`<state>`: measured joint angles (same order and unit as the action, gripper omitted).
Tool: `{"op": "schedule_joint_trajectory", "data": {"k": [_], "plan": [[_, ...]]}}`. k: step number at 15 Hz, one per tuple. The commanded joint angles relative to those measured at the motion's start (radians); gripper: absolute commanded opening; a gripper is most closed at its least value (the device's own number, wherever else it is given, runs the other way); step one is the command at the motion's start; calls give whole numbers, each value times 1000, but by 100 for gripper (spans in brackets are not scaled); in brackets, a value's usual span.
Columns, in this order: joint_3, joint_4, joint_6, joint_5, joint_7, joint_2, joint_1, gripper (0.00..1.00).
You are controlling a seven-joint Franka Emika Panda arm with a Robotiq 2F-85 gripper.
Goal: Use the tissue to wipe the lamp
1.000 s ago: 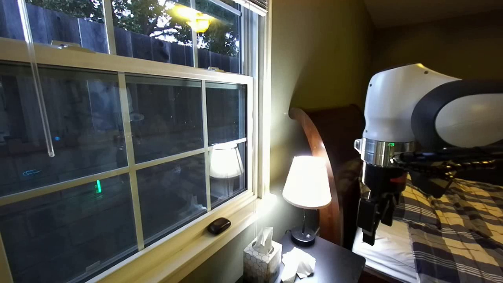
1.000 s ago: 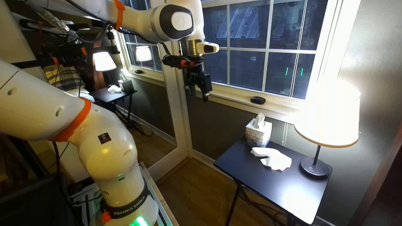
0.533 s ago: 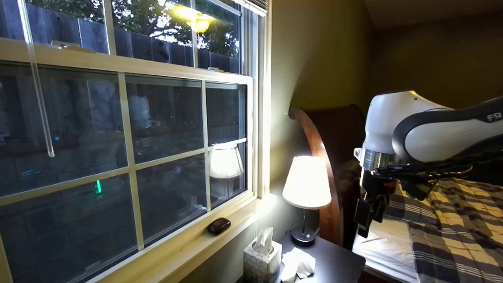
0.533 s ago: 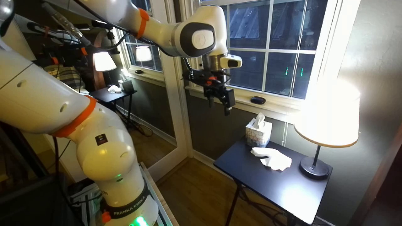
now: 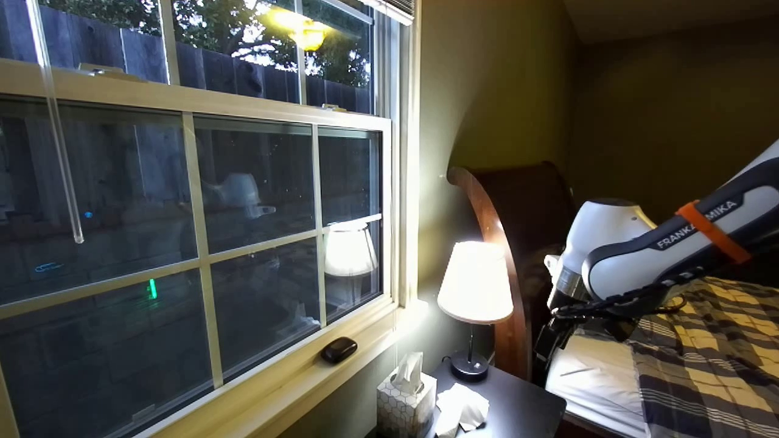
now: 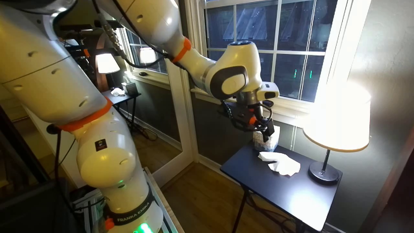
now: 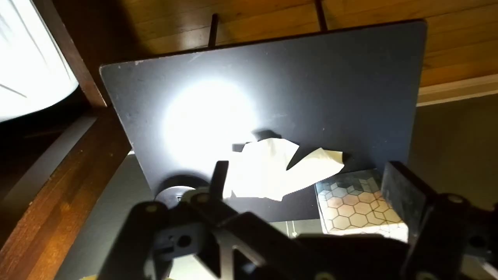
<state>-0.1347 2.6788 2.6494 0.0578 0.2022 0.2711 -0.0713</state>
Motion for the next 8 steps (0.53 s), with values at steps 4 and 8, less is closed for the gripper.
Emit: {"op": "schedule_joint_trajectory", "data": {"k": [4, 8], "plan": [[-12, -43, 37, -67, 36, -111, 2, 100], [-11, -57, 36, -75, 37, -120, 7, 100]]}}
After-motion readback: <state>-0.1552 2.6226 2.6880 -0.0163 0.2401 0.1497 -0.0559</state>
